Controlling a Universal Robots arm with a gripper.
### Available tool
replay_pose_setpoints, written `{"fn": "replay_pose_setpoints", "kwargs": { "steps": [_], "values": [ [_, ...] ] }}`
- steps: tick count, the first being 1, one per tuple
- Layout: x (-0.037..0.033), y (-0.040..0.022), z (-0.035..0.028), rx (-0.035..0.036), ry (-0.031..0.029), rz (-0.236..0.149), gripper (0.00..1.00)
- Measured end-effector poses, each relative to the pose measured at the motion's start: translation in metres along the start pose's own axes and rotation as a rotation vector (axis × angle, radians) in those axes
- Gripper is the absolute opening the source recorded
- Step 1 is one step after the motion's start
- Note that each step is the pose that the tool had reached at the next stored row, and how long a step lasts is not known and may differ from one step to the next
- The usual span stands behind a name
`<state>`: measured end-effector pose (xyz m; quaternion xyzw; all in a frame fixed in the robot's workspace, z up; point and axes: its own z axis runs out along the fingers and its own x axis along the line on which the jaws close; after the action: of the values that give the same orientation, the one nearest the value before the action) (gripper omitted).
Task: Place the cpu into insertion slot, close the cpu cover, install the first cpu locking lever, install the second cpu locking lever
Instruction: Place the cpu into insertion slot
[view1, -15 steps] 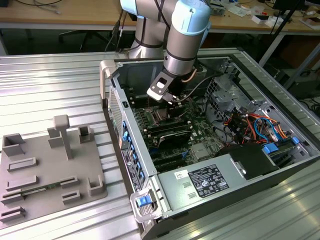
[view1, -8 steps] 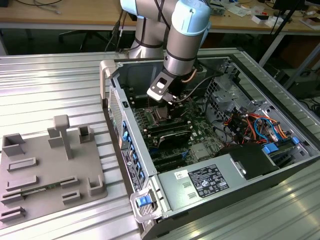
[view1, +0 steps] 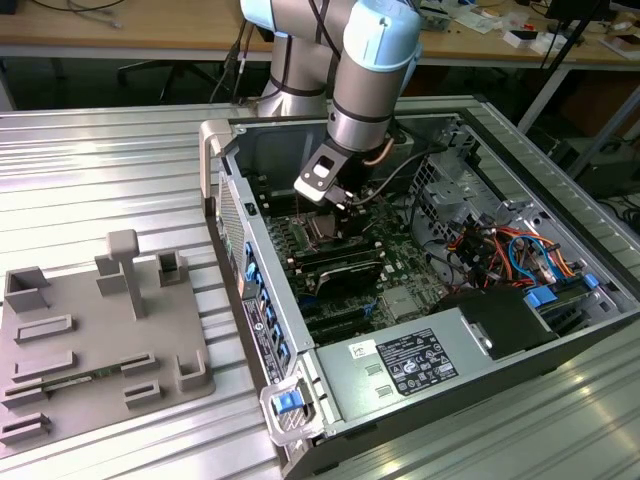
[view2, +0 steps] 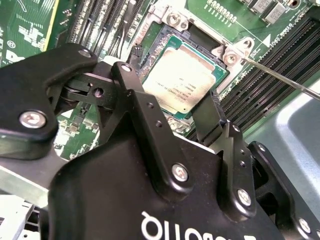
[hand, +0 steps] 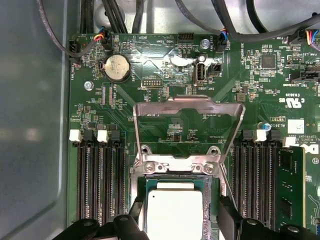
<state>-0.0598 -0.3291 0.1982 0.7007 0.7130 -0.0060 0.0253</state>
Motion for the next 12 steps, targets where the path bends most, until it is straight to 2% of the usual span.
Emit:
{"fn": "replay_pose_setpoints", "kwargs": {
  "steps": [1, 2, 5, 7, 9, 12],
  "values": [
    [-0.0003, 0.0000, 0.0000, 0.0000, -0.0017, 0.000, 0.68],
    [-0.0006, 0.0000, -0.0001, 0.0003, -0.0064, 0.000, 0.68],
    [-0.0006, 0.0000, 0.0000, 0.0001, -0.0109, 0.000, 0.68],
    [-0.0005, 0.0000, 0.0002, 0.0002, -0.0191, 0.000, 0.68],
    [-0.0007, 0.0000, 0.0001, 0.0005, -0.0215, -0.001, 0.68],
    [-0.0007, 0.0000, 0.0001, 0.0005, -0.0215, -0.001, 0.68]
  ]
}}
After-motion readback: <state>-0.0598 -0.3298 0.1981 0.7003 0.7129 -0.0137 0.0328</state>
